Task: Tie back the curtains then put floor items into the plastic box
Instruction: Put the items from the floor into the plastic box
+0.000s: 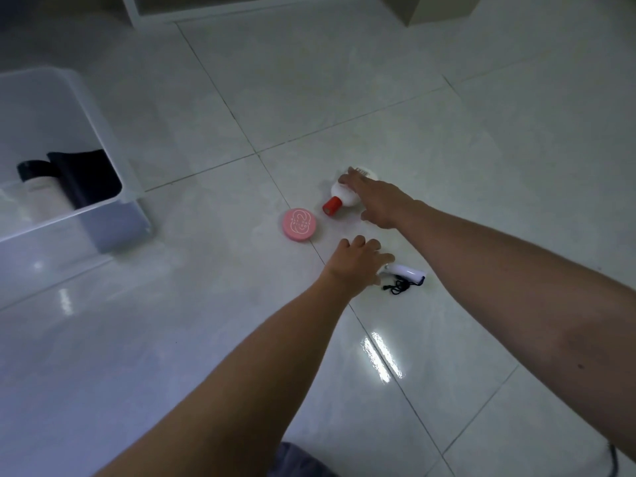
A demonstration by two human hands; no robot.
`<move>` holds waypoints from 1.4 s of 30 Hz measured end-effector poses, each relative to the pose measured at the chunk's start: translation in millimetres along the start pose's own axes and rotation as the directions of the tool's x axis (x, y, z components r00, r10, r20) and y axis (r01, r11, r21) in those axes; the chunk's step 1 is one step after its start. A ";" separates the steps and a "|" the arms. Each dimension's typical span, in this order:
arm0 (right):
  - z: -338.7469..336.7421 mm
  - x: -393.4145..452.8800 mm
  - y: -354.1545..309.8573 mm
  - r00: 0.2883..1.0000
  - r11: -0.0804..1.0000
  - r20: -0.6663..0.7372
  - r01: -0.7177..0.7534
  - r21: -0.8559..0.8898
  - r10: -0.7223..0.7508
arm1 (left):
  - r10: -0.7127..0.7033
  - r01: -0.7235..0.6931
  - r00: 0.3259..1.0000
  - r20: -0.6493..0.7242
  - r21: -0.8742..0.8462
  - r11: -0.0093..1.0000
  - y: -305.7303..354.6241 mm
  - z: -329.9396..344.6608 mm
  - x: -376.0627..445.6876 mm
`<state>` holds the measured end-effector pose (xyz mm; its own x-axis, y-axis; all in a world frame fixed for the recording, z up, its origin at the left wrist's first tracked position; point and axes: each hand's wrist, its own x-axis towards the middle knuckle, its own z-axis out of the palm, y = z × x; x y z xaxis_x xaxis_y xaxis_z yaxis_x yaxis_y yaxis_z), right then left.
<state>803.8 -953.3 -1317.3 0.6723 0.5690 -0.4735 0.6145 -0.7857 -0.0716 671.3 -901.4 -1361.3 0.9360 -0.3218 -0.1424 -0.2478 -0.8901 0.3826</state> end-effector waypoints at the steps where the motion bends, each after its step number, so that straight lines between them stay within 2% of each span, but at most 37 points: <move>1: -0.2 0.6 0.3 1.000 1.000 -0.002 0.007 0.001 -0.007 | 0.001 -0.001 1.000 -0.003 0.007 1.000 -0.3 0.0 -0.5; 13: -3.5 -2.8 0.9 0.999 0.998 -0.021 0.035 -0.046 -0.036 | 0.018 -0.019 0.999 -0.048 -0.002 1.000 -10.6 3.9 -13.3; 23: -0.8 -3.0 -6.3 1.000 0.998 -0.028 0.007 -0.067 -0.009 | -0.005 0.006 1.000 0.021 -0.075 0.997 -22.3 -15.0 -25.3; 27: 4.7 -2.9 -10.0 0.997 0.989 -0.061 0.036 -0.141 -0.045 | 0.017 -0.011 0.994 0.108 -0.057 0.998 -33.7 -39.4 -44.0; 31: 4.9 -2.5 -10.2 0.999 0.984 -0.034 0.026 -0.175 -0.032 | 0.060 -0.056 0.995 0.080 -0.052 0.997 -57.5 -105.2 -69.2; 35: 6.1 4.7 -12.0 0.994 0.985 -0.071 0.069 -0.158 -0.081 | -0.013 0.014 1.000 0.021 -0.059 0.998 -98.5 -194.2 -108.3; 37: 9.5 6.0 -11.7 0.996 0.985 -0.065 0.044 -0.165 -0.056 | -0.081 0.080 0.996 -0.035 -0.044 0.996 -124.5 -235.2 -139.1; 39: 11.5 7.8 -12.9 0.995 0.985 -0.086 0.031 -0.172 -0.047 | -0.238 0.231 0.967 -0.091 -0.080 0.970 -151.8 -272.1 -177.3; 42: 11.8 10.5 -13.7 0.997 0.985 -0.067 0.015 -0.172 -0.027 | -0.492 0.465 0.862 -0.121 -0.194 0.864 -194.9 -308.5 -237.8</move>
<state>797.6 -939.4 -1331.6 0.6817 0.6049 -0.4115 0.6863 -0.7237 0.0731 574.0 -551.8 -1120.4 0.9592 0.1989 -0.2008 0.2698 -0.8561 0.4409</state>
